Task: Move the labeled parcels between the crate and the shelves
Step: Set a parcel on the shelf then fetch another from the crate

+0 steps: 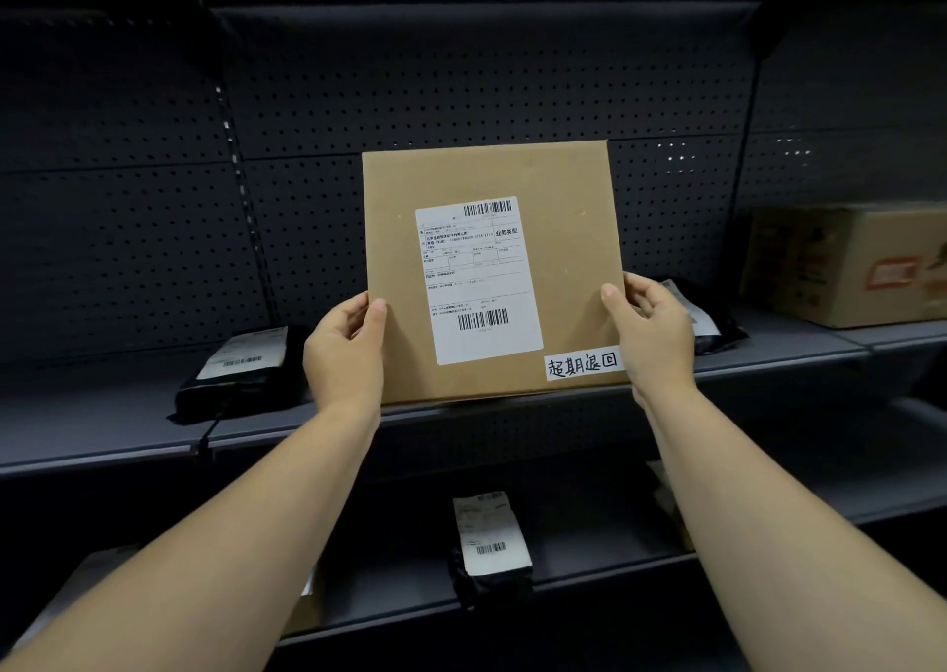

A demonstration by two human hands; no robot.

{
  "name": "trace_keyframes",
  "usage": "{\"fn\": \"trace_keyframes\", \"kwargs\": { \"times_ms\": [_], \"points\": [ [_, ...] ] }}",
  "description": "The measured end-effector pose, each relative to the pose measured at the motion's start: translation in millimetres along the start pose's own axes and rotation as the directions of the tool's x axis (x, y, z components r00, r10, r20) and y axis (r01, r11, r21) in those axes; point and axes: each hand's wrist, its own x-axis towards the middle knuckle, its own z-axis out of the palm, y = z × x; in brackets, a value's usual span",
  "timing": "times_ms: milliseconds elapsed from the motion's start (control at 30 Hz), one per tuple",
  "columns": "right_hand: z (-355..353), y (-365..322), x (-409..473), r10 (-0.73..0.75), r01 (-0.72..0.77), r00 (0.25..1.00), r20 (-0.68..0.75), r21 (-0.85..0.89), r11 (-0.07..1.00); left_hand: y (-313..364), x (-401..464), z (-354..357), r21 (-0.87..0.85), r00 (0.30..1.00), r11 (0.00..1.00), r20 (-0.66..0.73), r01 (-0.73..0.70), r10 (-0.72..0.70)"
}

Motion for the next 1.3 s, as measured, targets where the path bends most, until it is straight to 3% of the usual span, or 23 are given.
{"fn": "trace_keyframes", "kwargs": {
  "times_ms": [233,567,933,1300],
  "points": [
    [-96.3,-18.6,7.3,-0.049,0.04,0.992,-0.114,-0.08,0.996,21.8,-51.7,70.8,-0.028,0.995,1.0,0.096,-0.013,0.016],
    [-300.6,-56.8,10.5,-0.083,0.019,0.937,-0.34,-0.186,0.982,56.8,-182.1,214.3,-0.115,0.953,0.992,0.302,0.049,-0.012],
    [-495.1,-89.8,-28.5,-0.172,-0.073,0.799,-0.576,-0.377,0.923,82.7,-334.0,357.5,-0.183,0.826,0.975,0.563,0.124,0.001],
    [-606.3,-85.3,-38.5,-0.205,-0.177,0.663,-0.72,-0.416,0.892,73.8,-427.1,469.5,-0.174,0.685,0.966,0.729,0.192,-0.005]
  ]
}}
